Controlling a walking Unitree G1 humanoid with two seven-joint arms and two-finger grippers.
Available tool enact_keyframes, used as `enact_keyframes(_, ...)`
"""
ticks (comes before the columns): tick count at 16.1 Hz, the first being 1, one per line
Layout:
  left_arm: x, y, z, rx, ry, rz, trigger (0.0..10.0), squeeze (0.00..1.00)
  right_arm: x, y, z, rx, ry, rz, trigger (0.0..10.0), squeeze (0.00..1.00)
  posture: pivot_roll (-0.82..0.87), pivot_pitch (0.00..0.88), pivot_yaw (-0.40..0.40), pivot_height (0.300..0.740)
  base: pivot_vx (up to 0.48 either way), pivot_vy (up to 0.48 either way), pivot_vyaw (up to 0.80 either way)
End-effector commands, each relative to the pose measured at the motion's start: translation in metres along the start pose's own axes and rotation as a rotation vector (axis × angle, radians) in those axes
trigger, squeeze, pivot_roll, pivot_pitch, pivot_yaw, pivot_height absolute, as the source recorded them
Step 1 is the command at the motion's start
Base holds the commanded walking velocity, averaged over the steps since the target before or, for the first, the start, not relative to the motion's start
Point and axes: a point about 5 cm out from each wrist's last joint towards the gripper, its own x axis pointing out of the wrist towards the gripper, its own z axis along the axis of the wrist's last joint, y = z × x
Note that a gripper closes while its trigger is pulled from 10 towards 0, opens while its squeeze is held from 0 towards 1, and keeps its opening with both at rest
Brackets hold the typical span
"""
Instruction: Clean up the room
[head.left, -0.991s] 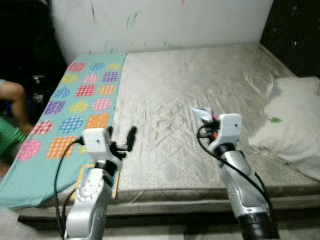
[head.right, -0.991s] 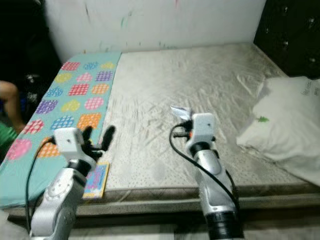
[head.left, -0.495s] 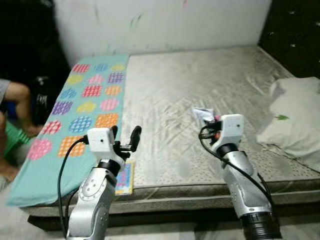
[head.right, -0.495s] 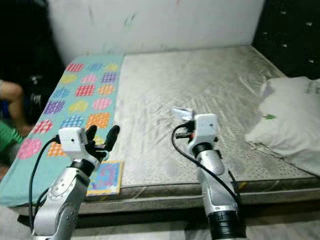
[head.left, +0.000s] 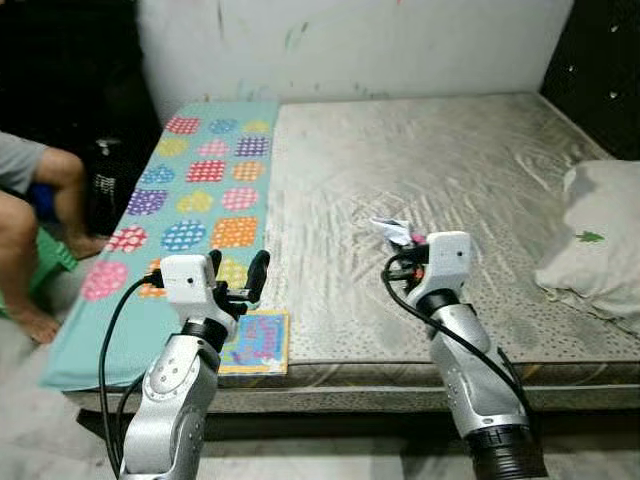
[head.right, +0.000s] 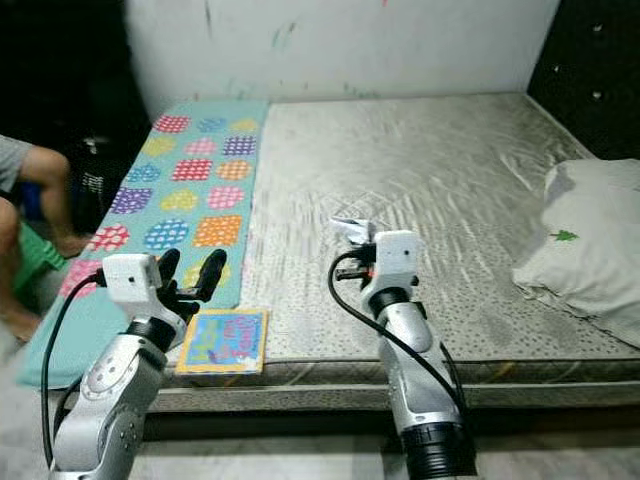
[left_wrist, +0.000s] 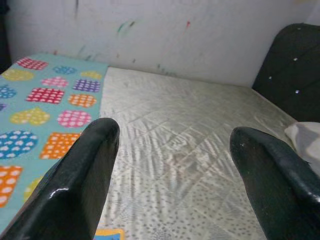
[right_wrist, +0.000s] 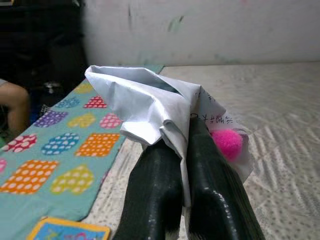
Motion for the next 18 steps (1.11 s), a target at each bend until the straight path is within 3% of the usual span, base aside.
enact_keyframes(1,-0.0003,-0.0026,0.0023,-0.002,-0.014,-0.015,10.0,0.0,0.0,-0.0036,0.0013,-0.013,-0.006,-0.009,10.0,0.0,-0.13,0.014,0.089,0.74,0.274,0.0,0.0)
enact_keyframes(18,0.0017,-0.0003,0.0016,0.015,-0.003,-0.008,10.0,0.0,-0.0009,-0.0125,-0.001,-0.029,0.0,-0.032,10.0,0.0,-0.14,0.014,0.096,0.74,0.274,0.0,-0.05)
